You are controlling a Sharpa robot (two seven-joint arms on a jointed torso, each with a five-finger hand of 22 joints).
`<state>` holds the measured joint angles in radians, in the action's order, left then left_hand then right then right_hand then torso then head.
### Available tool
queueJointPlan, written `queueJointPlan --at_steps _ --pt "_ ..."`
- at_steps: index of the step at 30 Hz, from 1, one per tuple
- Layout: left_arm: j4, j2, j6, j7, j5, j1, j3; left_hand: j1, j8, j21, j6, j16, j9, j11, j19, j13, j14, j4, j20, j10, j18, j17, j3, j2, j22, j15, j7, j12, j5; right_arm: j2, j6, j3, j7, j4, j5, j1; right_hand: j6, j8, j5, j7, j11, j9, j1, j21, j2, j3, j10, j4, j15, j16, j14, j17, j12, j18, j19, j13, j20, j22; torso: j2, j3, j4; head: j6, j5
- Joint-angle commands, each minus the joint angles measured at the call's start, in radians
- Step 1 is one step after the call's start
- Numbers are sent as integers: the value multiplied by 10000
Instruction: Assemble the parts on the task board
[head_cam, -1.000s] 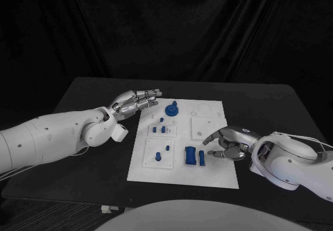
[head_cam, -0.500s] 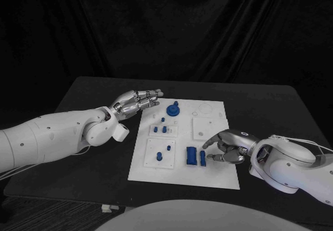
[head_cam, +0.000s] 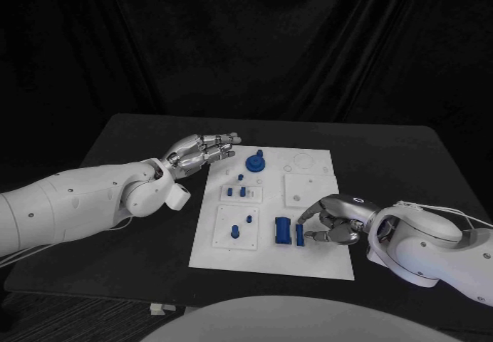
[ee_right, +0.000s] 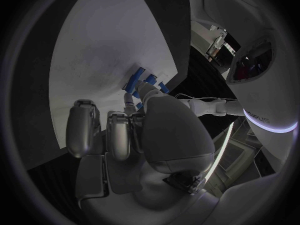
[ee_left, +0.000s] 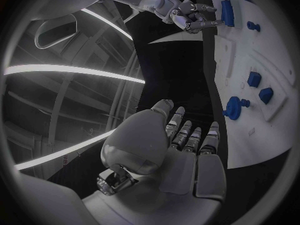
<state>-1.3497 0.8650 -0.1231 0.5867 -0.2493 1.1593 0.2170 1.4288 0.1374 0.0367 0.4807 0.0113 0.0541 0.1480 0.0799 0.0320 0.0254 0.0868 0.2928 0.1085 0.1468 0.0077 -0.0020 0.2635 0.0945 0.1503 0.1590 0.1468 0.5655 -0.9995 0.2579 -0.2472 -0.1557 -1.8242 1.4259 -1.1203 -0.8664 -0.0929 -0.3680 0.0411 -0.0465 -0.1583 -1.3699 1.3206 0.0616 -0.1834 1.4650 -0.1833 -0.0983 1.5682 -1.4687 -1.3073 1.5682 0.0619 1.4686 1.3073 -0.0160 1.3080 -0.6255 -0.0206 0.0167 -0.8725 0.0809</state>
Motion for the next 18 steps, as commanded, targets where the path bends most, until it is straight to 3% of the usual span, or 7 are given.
queueJointPlan --at_steps 1,8,13,15,18 --pt "-17 -10 -88 98 69 -14 -12 4 36 41 33 50 15 12 21 13 -30 -17 -5 46 116 11 54 -54 -5 -34 43 47 57 17 -203 -4 -83 -10 76 45 -107 -48 -58 -8 -11 6 -19 -3 -105 -11 1058 -9 -32 26 -1021 -2635 26 -72 55 2635 50 1907 10 -3 11 -2 -14" --pt "-21 -10 -89 94 69 -17 -12 4 36 41 33 50 15 12 21 13 -30 -17 -5 46 116 11 54 -54 -5 -34 43 47 57 26 -280 -4 -291 -28 587 59 -375 -104 -80 41 27 35 172 -30 -154 28 1058 -146 -3 26 -1021 -2635 26 -66 42 2635 27 1898 11 -7 3 -2 17" --pt "-32 2 -94 91 69 -19 -12 3 39 42 45 51 16 21 23 13 -29 -20 -2 52 117 11 85 -52 -5 -27 50 54 68 40 -196 -4 -728 -79 1792 80 -152 117 -31 44 39 195 491 -154 -140 138 1058 -407 15 26 -1021 -2635 26 -38 -10 2635 2 1862 8 -9 -3 -2 21" --pt "-36 6 -96 92 69 -20 -12 3 39 42 45 51 16 21 23 13 -29 -20 -2 52 117 11 85 -52 -5 -27 50 54 68 43 -196 -4 -989 -116 2402 95 109 277 144 -35 -20 333 809 -304 -151 260 1058 -676 -18 26 -1021 -2635 26 -4 -73 2635 12 1818 7 -7 -8 -2 28" --pt "-42 10 -98 93 69 -21 -12 3 39 42 45 51 16 21 23 13 -29 -20 -2 52 117 11 85 -52 -5 -27 50 54 68 43 -236 -3 -1255 -152 3036 111 443 286 401 -133 -104 539 1229 -517 -205 449 1058 -1000 -93 26 -1021 -2635 26 39 -158 2635 71 1759 5 -6 1 -2 21"
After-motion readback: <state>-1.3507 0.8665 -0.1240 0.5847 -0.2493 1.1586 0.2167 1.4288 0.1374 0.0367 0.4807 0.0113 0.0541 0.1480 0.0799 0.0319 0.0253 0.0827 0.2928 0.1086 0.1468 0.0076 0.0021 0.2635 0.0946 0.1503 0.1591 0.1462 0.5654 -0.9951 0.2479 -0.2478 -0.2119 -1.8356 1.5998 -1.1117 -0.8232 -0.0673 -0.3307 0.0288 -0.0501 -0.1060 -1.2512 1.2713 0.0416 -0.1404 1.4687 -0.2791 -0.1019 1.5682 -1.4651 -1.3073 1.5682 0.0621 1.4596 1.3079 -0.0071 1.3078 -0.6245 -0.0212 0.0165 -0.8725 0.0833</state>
